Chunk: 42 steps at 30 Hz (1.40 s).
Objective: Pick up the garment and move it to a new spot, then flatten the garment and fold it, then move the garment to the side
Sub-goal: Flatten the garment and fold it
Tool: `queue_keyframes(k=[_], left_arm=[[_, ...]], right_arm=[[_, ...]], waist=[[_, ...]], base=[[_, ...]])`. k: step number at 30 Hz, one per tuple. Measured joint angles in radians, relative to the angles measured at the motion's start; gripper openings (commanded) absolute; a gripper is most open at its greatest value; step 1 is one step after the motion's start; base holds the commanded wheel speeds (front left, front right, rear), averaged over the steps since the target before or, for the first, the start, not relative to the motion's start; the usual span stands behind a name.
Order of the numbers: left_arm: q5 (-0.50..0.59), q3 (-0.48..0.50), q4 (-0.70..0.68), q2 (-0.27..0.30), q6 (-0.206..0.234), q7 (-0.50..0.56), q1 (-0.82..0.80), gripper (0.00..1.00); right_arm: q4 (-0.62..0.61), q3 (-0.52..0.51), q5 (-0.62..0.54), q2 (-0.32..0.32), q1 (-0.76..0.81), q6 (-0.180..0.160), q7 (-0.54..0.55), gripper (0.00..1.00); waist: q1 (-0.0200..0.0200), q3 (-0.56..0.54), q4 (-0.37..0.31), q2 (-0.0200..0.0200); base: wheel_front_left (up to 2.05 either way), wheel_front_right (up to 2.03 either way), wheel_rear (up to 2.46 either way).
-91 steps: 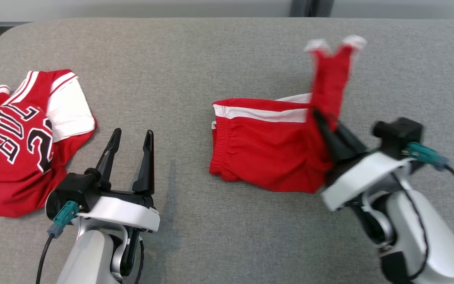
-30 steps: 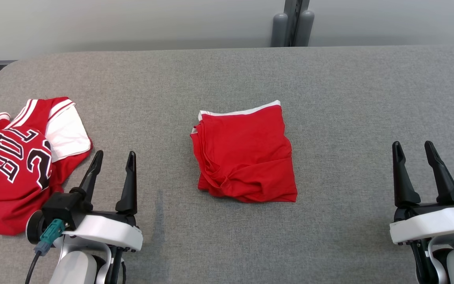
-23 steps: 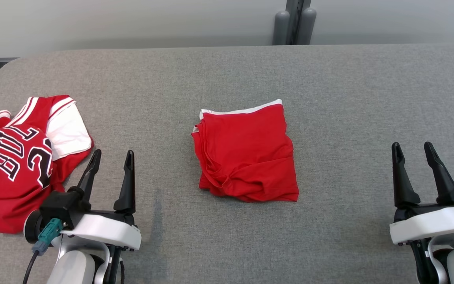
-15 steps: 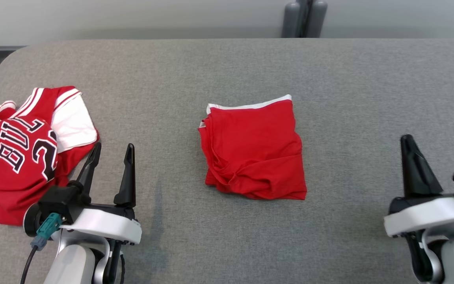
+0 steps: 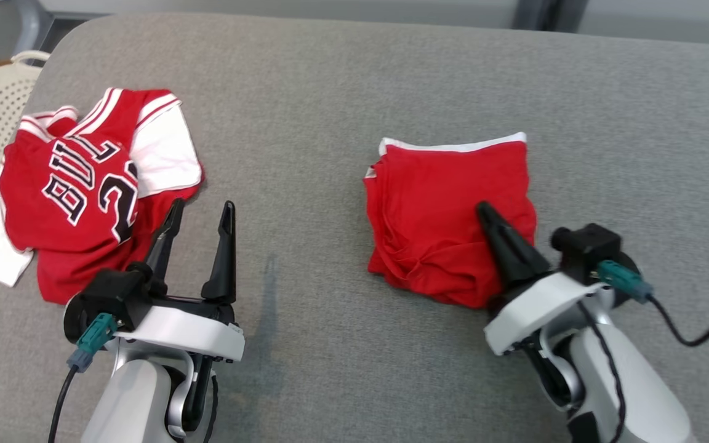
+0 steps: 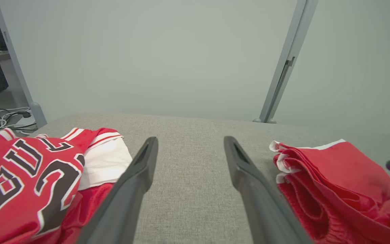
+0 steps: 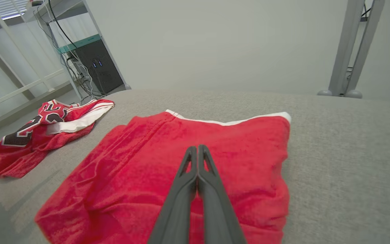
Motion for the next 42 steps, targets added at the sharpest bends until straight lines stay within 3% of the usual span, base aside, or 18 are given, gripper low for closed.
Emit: queue_keyframes(k=[7, 15, 26, 31, 39, 40, 41, 42], left_arm=[[0.0, -0.006, 0.019, -0.012, -0.001, -0.009, -0.014, 1.0], [0.002, -0.006, 0.022, -0.017, -0.001, -0.013, -0.017, 1.0], [0.007, -0.005, 0.027, -0.02, -0.004, -0.014, -0.018, 1.0], [0.015, 0.006, 0.024, -0.012, 0.0, -0.015, -0.016, 1.0], [0.021, 0.014, 0.015, 0.009, 0.007, -0.015, 0.0, 1.0], [0.021, 0.016, 0.014, 0.011, 0.008, -0.015, 0.001, 1.0], [0.021, 0.016, 0.012, 0.014, 0.009, -0.015, 0.003, 1.0], [0.021, 0.017, 0.011, 0.016, 0.009, -0.014, 0.006, 1.0]], right_arm=[[0.12, 0.162, 0.057, 0.007, -0.072, 0.0, -0.042, 0.0], [0.176, 0.32, 0.125, 0.01, -0.104, 0.0, -0.072, 0.0], [0.215, 0.418, 0.175, 0.01, -0.109, 0.0, -0.105, 0.0], [0.159, 0.362, 0.186, 0.012, -0.105, 0.0, -0.133, 0.0], [0.028, 0.073, 0.098, -0.002, -0.02, 0.0, -0.142, 0.0], [0.018, 0.025, 0.084, -0.006, -0.005, 0.0, -0.142, 0.12], [0.009, -0.015, 0.077, -0.009, 0.011, 0.0, -0.142, 0.42], [-0.002, -0.055, 0.068, -0.014, 0.026, 0.0, -0.141, 0.79]], waist=[[0.0, 0.027, 0.041, 0.0], [0.0, 0.034, 0.043, 0.0], [0.0, 0.028, 0.03, 0.0], [0.0, 0.014, 0.011, 0.0], [0.0, -0.018, -0.039, 0.0], [0.0, -0.023, -0.045, 0.0], [0.0, -0.027, -0.051, 0.0], [-0.0001, -0.032, -0.056, 0.0]], base=[[0.0, 0.0, 0.0], [0.0, 0.0, 0.0], [0.0, 0.0, 0.0], [0.0, 0.0, 0.0], [0.0, 0.0, 0.0], [0.0, 0.0, 0.0], [0.0, 0.0, 0.0], [0.0, 0.0, 0.0]])
